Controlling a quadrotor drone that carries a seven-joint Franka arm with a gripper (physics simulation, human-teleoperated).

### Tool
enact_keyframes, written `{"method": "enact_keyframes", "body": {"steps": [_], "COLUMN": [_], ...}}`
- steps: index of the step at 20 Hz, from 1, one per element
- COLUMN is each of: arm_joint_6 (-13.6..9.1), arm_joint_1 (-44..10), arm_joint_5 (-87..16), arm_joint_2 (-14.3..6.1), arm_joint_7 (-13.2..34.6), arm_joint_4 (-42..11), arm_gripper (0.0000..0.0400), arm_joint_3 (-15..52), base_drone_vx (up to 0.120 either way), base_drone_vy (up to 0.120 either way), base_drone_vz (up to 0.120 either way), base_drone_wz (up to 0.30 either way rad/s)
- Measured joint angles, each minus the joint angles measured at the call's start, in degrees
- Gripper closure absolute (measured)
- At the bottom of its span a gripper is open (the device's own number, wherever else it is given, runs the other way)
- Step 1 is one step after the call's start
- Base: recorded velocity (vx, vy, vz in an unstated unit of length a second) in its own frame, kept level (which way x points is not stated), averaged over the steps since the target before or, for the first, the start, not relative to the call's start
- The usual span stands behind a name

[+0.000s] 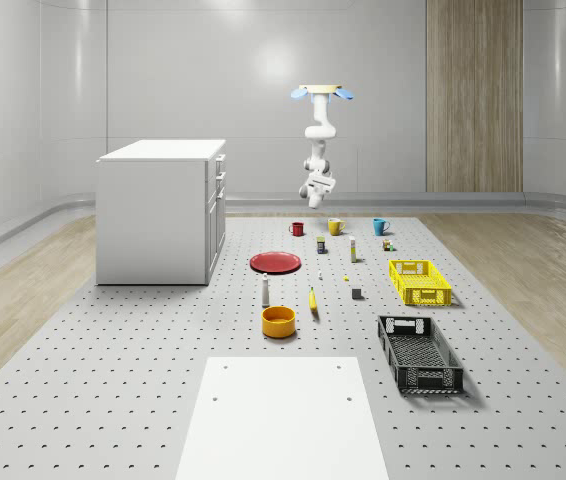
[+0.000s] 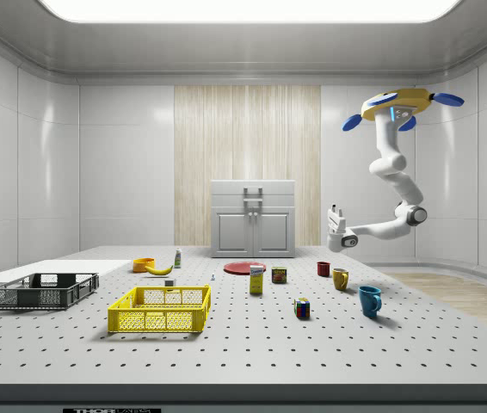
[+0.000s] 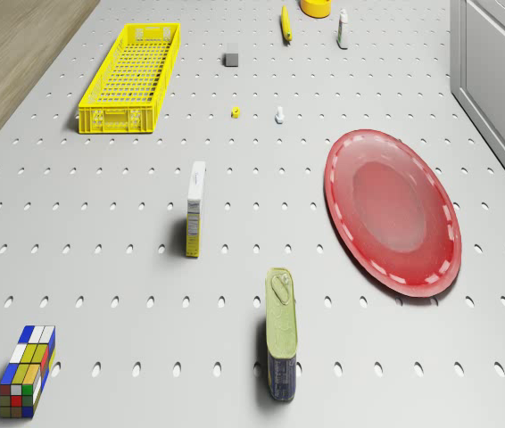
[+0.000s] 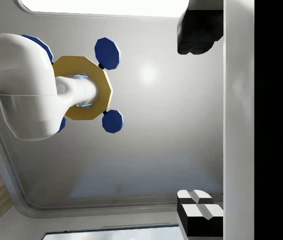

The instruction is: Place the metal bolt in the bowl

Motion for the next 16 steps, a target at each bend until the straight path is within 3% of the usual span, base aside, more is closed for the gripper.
{"method": "enact_keyframes", "body": {"steps": [6,11,13,16], "arm_joint_6": [1.1,1.6,0.4,-3.1], "arm_joint_1": [-5.1,-14.0,-19.2,-28.5], "arm_joint_5": [-22.1,-53.0,-65.6,-80.8], "arm_joint_2": [-1.7,-5.4,-7.1,-9.4], "arm_joint_7": [3.7,12.0,17.0,24.6], "arm_joint_4": [-7.2,-23.7,-31.0,-39.0], "arm_gripper": [0.0000,0.0000,0.0000,0.0000], "arm_joint_3": [15.0,33.1,39.5,47.2], "base_drone_vx": [0.120,0.120,0.120,0.120], "base_drone_vy": [0.000,0.000,0.000,0.000], "base_drone_vz": [0.000,0.000,0.000,0.000], "base_drone_wz": [0.000,0.000,0.000,0.000]}}
